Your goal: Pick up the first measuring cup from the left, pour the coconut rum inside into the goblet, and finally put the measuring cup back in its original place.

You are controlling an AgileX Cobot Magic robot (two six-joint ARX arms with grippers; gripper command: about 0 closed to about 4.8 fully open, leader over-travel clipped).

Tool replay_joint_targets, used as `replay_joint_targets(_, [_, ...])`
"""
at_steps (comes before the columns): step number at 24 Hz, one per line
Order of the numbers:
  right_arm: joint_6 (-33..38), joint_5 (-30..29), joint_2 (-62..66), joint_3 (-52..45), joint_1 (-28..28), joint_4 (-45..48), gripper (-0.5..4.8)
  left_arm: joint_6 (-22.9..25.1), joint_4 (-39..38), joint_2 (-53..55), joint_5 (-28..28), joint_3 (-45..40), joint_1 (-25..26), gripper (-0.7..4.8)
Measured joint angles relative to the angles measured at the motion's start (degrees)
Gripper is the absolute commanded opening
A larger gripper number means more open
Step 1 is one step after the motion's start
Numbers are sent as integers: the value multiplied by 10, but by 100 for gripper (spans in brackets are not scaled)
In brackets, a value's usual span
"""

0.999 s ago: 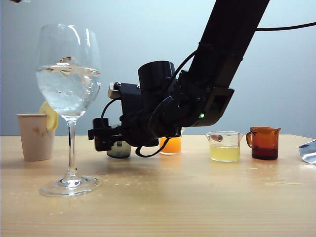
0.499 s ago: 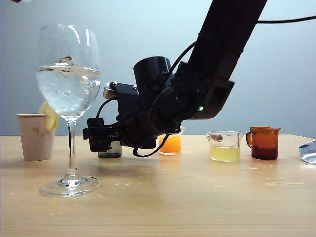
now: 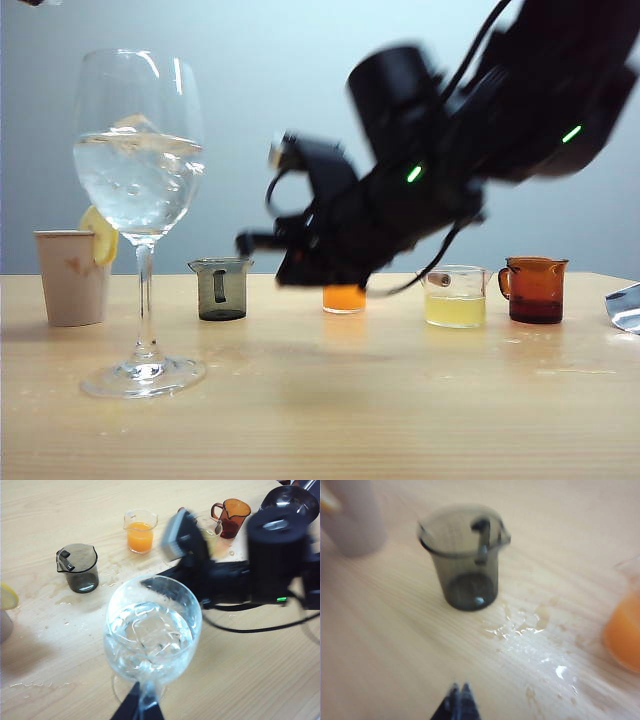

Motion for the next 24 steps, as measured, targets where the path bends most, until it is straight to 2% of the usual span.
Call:
replay_joint_targets(2, [1, -26, -128, -49, 0, -67, -2, 0, 0, 0, 0, 0, 0, -3])
replay_joint_targets(4, [1, -28, -201, -51, 0, -138, -2, 0, 0, 0, 0, 0, 0, -3])
replay_joint_targets(5, [0, -28, -266, -52, -1, -216, -2, 0, 0, 0, 0, 0, 0, -3])
replay_joint_targets(7, [-5, -29, -367, -52, -8, -307, -2, 0, 0, 0, 0, 0, 0, -3])
replay_joint_targets(13, [-18, -42, -546, -64, -38, -452, -2, 0, 0, 0, 0, 0, 0, -3])
replay_joint_targets(17, [-20, -56, -692, -125, -66, -517, -2, 0, -2, -9, 1, 0, 10, -3])
replay_joint_targets(21, [-14, -47, -807, -183, -77, -538, -2, 1, 3, -41, 30, -7, 60, -3])
replay_joint_targets(24, [8, 18, -932, -258, -81, -533, -1, 1, 6, -99, 50, -43, 153, -3])
